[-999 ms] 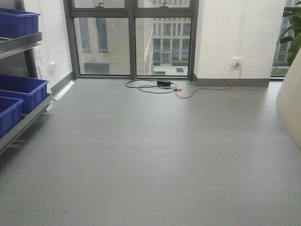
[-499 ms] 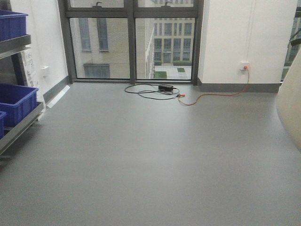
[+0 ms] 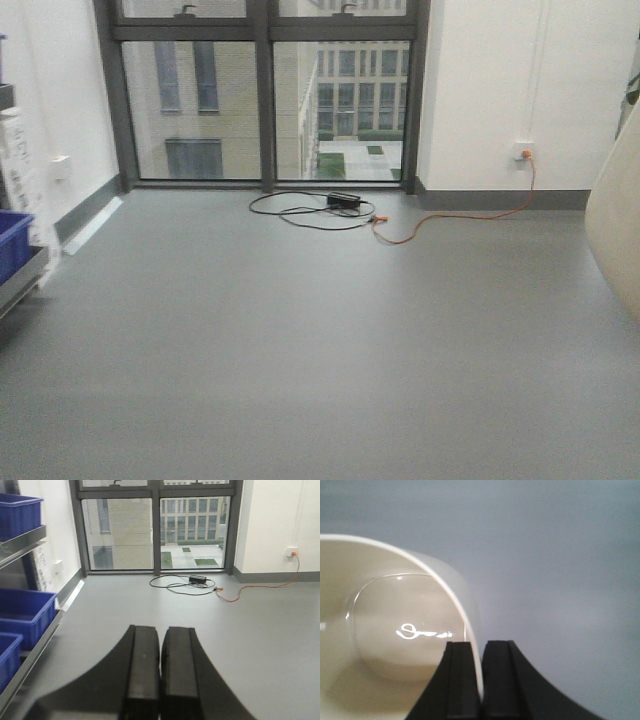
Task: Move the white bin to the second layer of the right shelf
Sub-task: 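Continue driving toward the windows with the bin held, then turn the base to face the roller shelf with blue crates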
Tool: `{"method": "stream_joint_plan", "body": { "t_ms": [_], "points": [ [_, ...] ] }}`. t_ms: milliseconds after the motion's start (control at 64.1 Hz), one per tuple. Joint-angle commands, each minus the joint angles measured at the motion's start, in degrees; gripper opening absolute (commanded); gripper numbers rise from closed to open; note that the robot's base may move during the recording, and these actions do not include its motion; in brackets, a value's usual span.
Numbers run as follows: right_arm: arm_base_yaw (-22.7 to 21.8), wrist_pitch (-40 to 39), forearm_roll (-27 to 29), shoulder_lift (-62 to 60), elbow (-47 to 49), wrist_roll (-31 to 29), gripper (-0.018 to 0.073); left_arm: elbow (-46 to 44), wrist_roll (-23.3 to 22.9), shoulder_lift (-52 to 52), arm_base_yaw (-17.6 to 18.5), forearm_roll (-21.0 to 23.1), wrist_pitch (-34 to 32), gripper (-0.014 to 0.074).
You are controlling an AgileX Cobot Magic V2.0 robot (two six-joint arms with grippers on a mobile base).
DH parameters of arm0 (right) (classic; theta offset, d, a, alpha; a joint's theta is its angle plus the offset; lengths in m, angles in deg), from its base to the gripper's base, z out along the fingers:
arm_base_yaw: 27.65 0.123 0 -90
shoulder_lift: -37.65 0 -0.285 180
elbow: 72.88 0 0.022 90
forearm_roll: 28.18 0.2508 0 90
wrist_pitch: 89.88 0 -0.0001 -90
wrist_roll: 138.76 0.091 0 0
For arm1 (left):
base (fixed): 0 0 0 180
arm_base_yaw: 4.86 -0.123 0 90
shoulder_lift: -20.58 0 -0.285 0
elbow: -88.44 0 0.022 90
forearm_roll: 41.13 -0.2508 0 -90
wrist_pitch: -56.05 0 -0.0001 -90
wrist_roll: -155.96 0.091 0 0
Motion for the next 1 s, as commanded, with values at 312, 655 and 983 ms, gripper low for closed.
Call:
{"method": "stream_joint_plan", "body": {
  "t_ms": [312,655,983],
  "points": [
    [-0.3,-4.2,0.1,-0.1,1.5,-0.3,0.0055,1.7,-0.3,-0.8,0.0,0.4,-4.8,0.0085],
    [-0.3,-4.1,0.1,-0.1,1.5,-0.3,0.0055,1.7,-0.3,-0.8,0.0,0.4,-4.8,0.0085],
    [-0.3,-4.1,0.1,-0.1,1.5,-0.3,0.0055,1.7,-0.3,-0.8,0.0,0.4,-4.8,0.0085]
  ]
}}
